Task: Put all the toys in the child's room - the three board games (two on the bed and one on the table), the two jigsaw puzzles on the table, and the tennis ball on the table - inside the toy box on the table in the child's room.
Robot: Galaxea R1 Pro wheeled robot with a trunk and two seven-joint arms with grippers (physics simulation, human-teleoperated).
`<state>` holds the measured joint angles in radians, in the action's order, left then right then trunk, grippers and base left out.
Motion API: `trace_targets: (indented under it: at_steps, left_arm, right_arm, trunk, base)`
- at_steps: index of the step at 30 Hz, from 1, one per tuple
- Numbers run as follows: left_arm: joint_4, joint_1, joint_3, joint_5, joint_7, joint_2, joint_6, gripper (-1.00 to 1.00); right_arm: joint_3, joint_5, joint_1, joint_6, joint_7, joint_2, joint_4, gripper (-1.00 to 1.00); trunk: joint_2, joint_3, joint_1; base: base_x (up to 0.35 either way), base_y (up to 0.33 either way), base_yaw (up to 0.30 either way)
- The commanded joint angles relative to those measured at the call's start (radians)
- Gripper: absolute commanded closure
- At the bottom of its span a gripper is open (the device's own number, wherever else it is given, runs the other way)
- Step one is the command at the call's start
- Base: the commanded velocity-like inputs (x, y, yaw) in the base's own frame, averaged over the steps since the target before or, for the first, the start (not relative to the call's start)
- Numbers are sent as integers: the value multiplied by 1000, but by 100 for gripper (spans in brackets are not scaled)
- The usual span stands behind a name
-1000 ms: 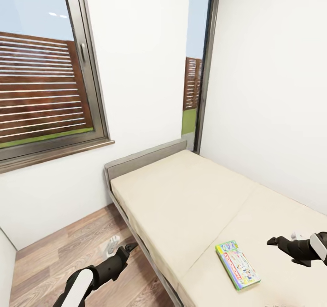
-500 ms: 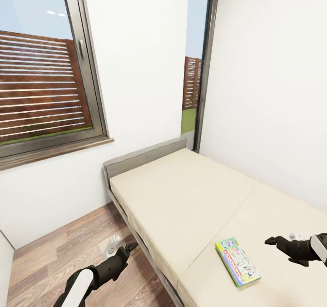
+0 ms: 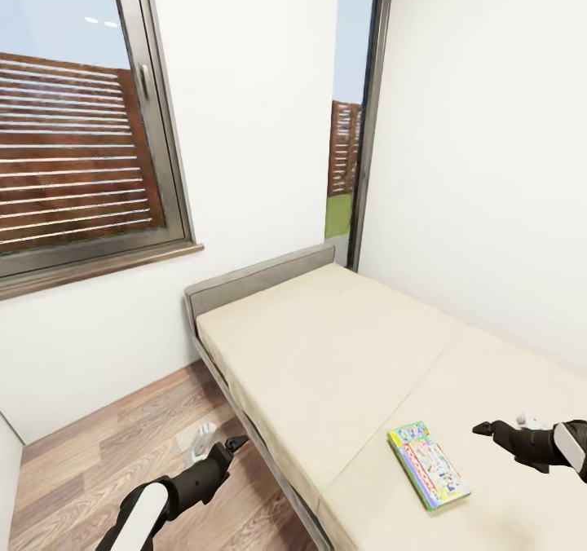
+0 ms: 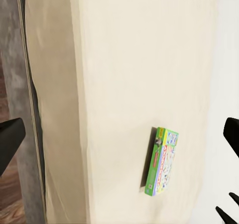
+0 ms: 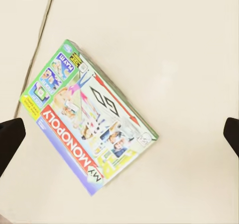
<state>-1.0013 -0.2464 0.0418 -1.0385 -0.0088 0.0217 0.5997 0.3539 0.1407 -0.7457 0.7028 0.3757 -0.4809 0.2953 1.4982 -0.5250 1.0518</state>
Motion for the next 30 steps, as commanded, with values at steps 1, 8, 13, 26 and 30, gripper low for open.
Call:
trace_targets:
  at_steps: [1, 8, 13, 26, 30]
  left_arm:
    - [0, -1, 4, -2, -1, 1, 8, -100]
    - [-1, -1, 5, -2, -5, 0, 7, -100]
    - [-3, -1, 6, -2, -7, -2, 6, -100]
    - [-3, 1, 10, -2, -9, -3, 5, -100]
    - [-3, 1, 10, -2, -8, -3, 5, -100]
  right_arm:
    - [3, 7, 0, -11, -1, 3, 0, -100]
    - [3, 8, 1, -60, 17, 14, -5, -100]
    - [3, 6, 11, -84, 97, 18, -7, -100]
    - [3, -1, 20, -101, 163, 20, -8, -100]
    - [3, -4, 21, -102, 165, 20, -8, -100]
  trunk:
    - [8, -4, 4]
    - [57, -26, 31]
    - [92, -42, 50]
    - [183, -83, 100]
    - [211, -95, 115]
  base:
    - [0, 0, 0]
    - [0, 0, 0]
    - [0, 0, 0]
    - [0, 0, 0]
    - [0, 0, 0]
